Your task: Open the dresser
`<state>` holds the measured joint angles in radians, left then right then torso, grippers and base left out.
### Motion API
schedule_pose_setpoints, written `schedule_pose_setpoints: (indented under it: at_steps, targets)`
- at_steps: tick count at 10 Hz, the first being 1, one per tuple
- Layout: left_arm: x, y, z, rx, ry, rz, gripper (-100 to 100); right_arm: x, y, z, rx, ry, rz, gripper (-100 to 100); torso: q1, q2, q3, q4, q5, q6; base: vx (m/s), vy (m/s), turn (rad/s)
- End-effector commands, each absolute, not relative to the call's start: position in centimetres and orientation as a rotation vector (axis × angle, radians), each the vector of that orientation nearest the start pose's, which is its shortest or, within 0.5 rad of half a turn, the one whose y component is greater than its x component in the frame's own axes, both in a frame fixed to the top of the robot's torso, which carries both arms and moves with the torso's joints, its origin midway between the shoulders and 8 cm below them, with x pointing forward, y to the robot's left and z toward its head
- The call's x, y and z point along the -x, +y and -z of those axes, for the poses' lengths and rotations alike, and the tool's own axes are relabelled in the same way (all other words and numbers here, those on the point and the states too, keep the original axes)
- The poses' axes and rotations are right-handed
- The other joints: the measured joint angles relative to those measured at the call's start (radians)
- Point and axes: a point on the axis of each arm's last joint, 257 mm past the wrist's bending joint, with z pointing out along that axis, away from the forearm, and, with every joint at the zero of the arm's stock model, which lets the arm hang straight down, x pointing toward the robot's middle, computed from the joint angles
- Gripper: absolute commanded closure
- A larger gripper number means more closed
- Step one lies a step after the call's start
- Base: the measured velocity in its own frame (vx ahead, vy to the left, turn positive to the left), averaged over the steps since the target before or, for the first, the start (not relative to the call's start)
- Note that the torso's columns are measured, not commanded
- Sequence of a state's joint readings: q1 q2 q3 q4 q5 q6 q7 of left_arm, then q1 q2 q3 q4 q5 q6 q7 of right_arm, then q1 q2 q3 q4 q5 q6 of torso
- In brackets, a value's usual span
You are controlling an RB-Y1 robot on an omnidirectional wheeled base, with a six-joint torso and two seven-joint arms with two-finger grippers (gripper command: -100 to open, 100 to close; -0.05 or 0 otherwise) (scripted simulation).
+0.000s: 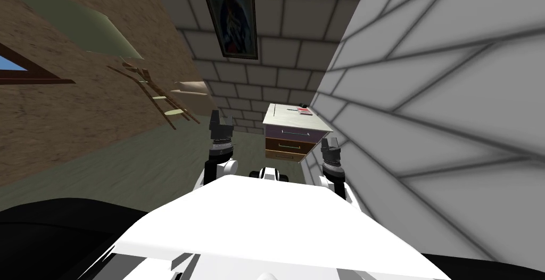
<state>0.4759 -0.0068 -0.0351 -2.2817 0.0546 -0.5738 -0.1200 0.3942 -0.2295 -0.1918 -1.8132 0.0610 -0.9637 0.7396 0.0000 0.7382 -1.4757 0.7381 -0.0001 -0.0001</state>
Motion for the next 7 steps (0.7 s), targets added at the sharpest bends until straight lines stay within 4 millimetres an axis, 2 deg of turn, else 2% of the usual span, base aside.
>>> schedule_pose_setpoints:
  at_steps: [1, 2, 4, 5, 7]
  targets:
    - [-33.2, 27.1, -4.6, 0.584, 0.531, 1.286, 0, -34.0, -33.0, 4.8, -0.011, 0.778, -0.369, -100, 0.0, 0.0, 0.0, 0.0, 0.0, 0.0, 0.023, 0.017, -0.002]
    - [-33.2, 27.1, -4.6, 0.584, 0.531, 1.286, 0, -34.1, -33.4, 5.7, 0.009, 0.783, -0.327, -100, -0.001, 0.001, 0.0, 0.0, 0.0, 0.0, 0.042, 0.031, 0.01]
    - [-33.2, 27.1, -4.6, 0.584, 0.531, 1.286, 0, -34.1, -33.4, 5.7, 0.03, 0.781, -0.275, -100, 0.001, -0.001, -0.001, 0.0, 0.0, 0.0, 0.038, 0.03, 0.001]
    - [-33.2, 27.1, -4.6, 0.584, 0.531, 1.286, 0, -34.2, -33.9, 6.7, 0.048, 0.786, -0.235, -100, 0.0, 0.0, 0.0, 0.0, 0.0, 0.0, 0.04, 0.033, 0.008]
    - [-33.2, 27.1, -4.6, 0.584, 0.531, 1.286, 0, -34.2, -33.9, 6.7, 0.069, 0.784, -0.182, -100, 0.001, -0.001, -0.001, 0.0, 0.0, 0.0, 0.036, 0.032, 0.002]
